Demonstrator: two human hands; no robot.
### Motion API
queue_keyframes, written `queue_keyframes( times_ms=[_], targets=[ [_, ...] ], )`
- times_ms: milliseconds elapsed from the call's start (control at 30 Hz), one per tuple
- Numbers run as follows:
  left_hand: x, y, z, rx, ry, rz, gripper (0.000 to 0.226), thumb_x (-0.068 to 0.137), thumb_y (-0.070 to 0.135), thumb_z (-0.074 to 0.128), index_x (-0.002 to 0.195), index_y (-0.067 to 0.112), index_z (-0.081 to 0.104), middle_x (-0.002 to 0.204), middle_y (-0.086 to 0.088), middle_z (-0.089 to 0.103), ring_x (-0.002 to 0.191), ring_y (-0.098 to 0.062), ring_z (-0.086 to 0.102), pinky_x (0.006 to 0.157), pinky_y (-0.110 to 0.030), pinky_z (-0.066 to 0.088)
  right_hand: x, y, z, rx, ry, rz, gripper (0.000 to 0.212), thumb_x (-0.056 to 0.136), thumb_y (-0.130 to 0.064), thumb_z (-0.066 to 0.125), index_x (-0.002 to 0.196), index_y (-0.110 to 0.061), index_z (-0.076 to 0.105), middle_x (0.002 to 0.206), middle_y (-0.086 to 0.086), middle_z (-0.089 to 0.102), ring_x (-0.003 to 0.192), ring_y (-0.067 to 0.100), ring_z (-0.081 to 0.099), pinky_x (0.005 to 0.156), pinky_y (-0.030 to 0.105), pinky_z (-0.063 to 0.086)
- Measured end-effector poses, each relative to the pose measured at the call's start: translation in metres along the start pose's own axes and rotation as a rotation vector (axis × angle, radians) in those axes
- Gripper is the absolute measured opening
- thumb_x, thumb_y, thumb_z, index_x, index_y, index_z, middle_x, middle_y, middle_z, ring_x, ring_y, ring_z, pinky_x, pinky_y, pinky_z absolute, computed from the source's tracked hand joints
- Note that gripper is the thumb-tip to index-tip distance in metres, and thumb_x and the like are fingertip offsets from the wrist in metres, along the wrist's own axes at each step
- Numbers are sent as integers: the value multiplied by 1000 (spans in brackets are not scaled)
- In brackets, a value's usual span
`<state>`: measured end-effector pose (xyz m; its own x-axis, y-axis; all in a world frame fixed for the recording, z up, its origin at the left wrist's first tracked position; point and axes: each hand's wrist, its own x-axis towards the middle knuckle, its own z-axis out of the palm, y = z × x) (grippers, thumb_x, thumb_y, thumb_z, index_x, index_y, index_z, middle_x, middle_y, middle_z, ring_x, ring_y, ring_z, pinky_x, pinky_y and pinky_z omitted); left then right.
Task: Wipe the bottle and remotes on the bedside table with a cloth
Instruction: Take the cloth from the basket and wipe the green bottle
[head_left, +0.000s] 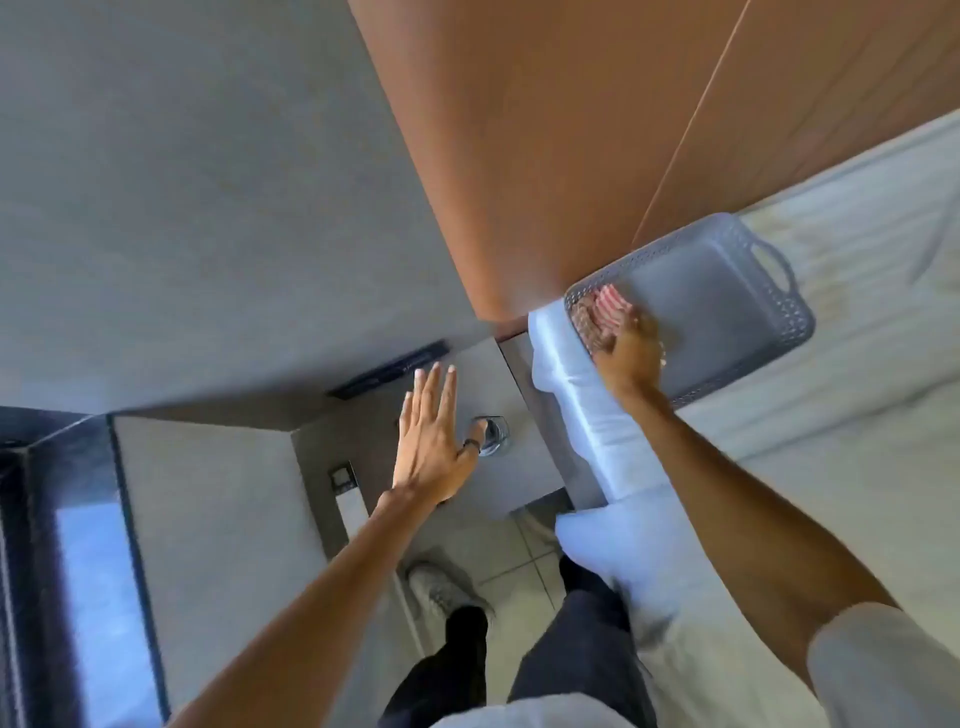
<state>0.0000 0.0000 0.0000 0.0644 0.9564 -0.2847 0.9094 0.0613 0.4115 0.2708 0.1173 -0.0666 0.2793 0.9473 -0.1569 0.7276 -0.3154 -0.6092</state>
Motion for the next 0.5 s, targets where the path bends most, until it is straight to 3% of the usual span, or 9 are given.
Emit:
queue_keyframes(
  times_ms=[100, 200, 300, 400, 433, 500],
  targets=[
    [9, -10, 17, -48, -140, -48, 85, 101, 51, 48, 169, 16, 9, 179, -10, 6, 166, -29, -6, 135, -54, 10, 32, 18, 2, -72, 38, 238, 49, 86, -11, 64, 132, 3, 57, 134, 30, 59, 124, 50, 55, 103, 55, 49],
    [14, -25, 33, -119, -251, -92, 90, 101, 53, 56, 169, 20, 8, 180, -5, 5, 166, -25, -5, 133, -54, 12, 47, 32, 7, -64, -143, 402, 45, 91, -27, 69, 128, -4, 62, 131, 22, 67, 122, 42, 63, 96, 47, 53],
    [19, -46, 47, -139, -343, -133, 105, 93, 38, 77, 169, 23, 6, 180, -1, 5, 166, -22, 0, 133, -50, 13, 56, 32, 0, 125, -240, 390, 25, 86, -21, 75, 105, -5, 76, 90, 9, 72, 92, 24, 73, 67, 26, 48],
    [28, -70, 66, -212, -410, -188, 125, 79, 29, 91, 168, 27, 4, 179, 1, 7, 165, -23, 9, 133, -44, 17, 46, 12, -12, 413, -147, 300, 5, 83, -8, 68, 86, -9, 64, 74, 3, 62, 57, 2, 60, 44, 15, 43],
    [35, -79, 74, -234, -436, -186, 130, 75, 27, 94, 168, 29, 3, 178, 1, 8, 164, -24, 12, 132, -43, 19, 38, 3, -12, 529, -139, 297, 9, 83, -5, 65, 82, -13, 59, 71, 2, 60, 52, 3, 56, 43, 17, 43],
    [49, -88, 91, -270, -465, -147, 135, 70, 25, 98, 167, 37, 5, 177, 2, 12, 162, -25, 19, 130, -45, 25, 20, -18, -13, 731, -182, 331, 21, 86, 3, 61, 81, -17, 59, 76, 4, 64, 65, 16, 61, 58, 27, 49]
  ],
)
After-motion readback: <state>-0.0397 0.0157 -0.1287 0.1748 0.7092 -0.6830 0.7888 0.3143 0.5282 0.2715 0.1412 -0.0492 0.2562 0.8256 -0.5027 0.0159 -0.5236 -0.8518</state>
